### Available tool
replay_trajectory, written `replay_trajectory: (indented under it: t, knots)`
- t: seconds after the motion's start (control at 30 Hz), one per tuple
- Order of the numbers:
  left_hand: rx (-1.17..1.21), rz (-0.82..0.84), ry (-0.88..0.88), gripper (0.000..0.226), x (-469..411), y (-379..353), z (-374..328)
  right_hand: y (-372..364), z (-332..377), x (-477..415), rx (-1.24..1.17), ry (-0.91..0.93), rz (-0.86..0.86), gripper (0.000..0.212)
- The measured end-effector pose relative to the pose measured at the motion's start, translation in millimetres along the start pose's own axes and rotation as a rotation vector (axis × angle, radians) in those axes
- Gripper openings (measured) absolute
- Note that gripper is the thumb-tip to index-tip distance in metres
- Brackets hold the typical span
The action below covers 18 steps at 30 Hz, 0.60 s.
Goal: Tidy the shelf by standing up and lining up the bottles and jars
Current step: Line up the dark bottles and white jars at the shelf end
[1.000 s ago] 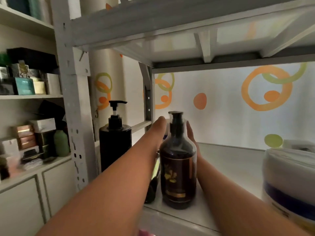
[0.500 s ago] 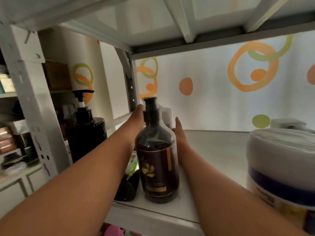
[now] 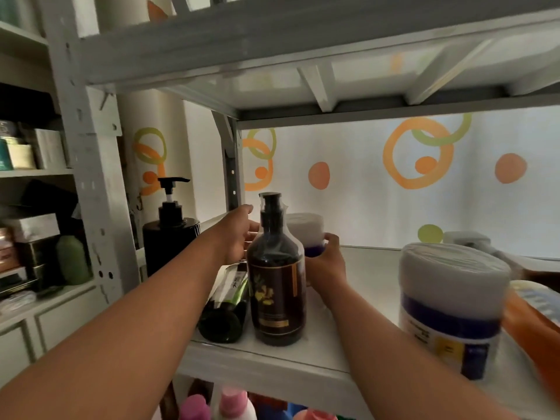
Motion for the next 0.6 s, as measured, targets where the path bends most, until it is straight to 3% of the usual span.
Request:
replay_trajectory:
  t: [0.2, 0.6]
  knots:
    - [0.06, -0.077, -0.109, 0.061, 56, -4, -24, 22, 2, 18, 0.029, 0.033, -0.022, 0.078]
    - [0.15, -0.281, -0.324, 0.047, 127, 14, -19, 74, 18, 71, 0.139, 0.068, -0.094, 0.072]
Point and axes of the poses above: each hand's wrist, its own x-axis away from the middle knuckle, its own y-axis out of the back of the hand, z = x × y, the point moved 9 cm from there along -x, towards the middle knuckle, and after that the axes turned 12 degrees about -z, right-handed, at the moved point
